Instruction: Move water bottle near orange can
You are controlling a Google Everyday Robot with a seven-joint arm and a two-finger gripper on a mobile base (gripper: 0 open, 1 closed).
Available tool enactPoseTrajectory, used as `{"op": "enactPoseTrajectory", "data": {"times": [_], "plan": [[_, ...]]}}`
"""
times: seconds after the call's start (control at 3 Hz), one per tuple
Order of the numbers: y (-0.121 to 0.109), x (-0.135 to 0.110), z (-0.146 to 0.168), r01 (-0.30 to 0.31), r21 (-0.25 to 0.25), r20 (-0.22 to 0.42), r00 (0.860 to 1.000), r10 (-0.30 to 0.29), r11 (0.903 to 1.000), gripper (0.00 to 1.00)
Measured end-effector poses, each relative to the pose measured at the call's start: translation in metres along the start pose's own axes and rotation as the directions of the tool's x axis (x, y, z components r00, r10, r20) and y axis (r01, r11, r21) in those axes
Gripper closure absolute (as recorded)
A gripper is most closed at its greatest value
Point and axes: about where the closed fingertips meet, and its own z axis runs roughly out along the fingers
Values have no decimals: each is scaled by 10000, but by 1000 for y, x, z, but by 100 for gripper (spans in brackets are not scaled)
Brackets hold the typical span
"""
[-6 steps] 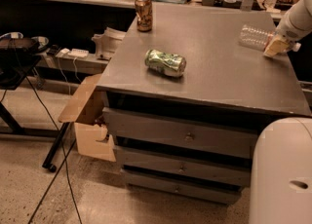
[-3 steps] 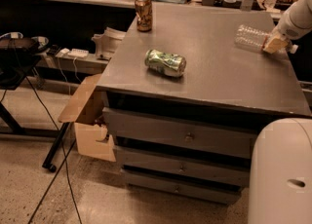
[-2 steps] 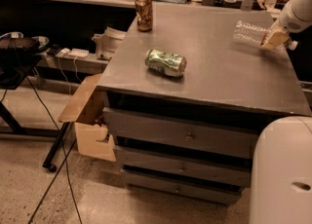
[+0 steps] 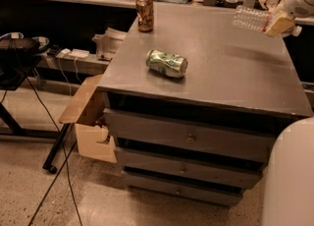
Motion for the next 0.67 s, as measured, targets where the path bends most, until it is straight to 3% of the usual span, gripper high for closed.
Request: {"op": "enactPoseTrajectory", "data": {"times": [0.67], "plan": [[0,-5,2,-30,76,252,9997,28,10000,100]]}}
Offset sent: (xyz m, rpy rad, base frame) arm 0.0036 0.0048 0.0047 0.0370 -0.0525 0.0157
